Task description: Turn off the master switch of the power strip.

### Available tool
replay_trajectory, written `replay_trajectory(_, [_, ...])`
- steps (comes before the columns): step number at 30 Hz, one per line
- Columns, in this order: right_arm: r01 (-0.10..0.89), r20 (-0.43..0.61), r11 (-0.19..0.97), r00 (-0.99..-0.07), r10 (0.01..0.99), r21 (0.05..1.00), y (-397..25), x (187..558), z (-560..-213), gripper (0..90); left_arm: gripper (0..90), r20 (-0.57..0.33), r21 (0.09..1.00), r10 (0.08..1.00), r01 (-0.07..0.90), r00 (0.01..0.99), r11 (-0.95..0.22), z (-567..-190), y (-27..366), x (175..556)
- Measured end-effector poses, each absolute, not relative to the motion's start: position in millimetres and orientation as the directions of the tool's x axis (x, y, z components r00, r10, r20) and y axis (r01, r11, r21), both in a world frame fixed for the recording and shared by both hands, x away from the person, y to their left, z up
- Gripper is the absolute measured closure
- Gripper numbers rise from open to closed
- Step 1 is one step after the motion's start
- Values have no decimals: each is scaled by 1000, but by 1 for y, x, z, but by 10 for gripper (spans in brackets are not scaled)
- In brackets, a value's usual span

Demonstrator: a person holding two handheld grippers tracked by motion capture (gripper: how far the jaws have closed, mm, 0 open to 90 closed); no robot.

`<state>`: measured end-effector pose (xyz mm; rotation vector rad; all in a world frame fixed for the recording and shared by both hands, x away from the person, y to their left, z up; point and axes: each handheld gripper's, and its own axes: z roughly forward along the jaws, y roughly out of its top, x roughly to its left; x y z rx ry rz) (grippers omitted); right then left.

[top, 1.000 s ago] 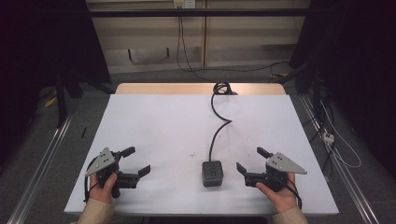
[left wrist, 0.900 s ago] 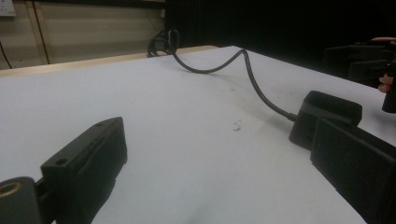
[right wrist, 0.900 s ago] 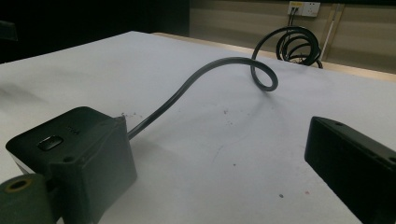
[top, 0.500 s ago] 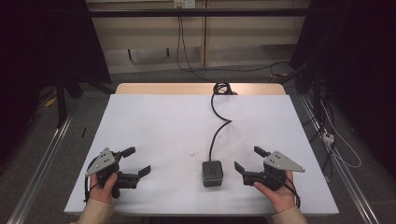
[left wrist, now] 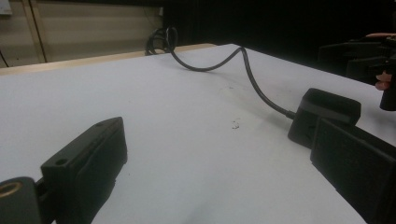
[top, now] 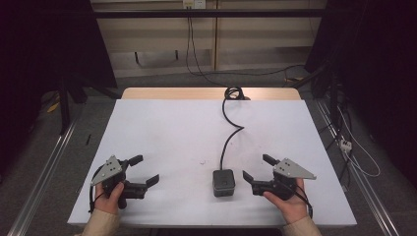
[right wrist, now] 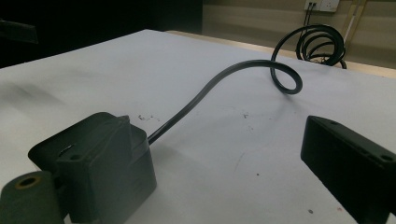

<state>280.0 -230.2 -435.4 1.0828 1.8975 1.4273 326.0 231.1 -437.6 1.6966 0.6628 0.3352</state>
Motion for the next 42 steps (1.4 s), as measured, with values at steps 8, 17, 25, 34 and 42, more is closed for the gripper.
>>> replay_trajectory(8, [288, 62, 117, -545, 836, 950, -226, 282, -435, 89, 37, -133, 963, 592, 245, 795, -113, -437, 231, 326])
replay_trajectory(17, [287, 56, 128, -557, 828, 949, -219, 285, -434, 87, 37, -136, 962, 589, 248, 797, -112, -438, 231, 326])
replay_trajectory(25, [287, 63, 124, -566, 822, 950, -215, 288, -434, 109, 37, -140, 962, 590, 249, 796, -109, -438, 231, 326])
replay_trajectory(34, [288, 74, 122, -586, 807, 950, -210, 290, -433, 168, 37, -141, 962, 589, 250, 796, -108, -438, 231, 326])
replay_trajectory(42, [289, 78, 125, -599, 797, 949, -207, 290, -431, 237, 36, -145, 961, 588, 254, 796, -107, -439, 231, 326])
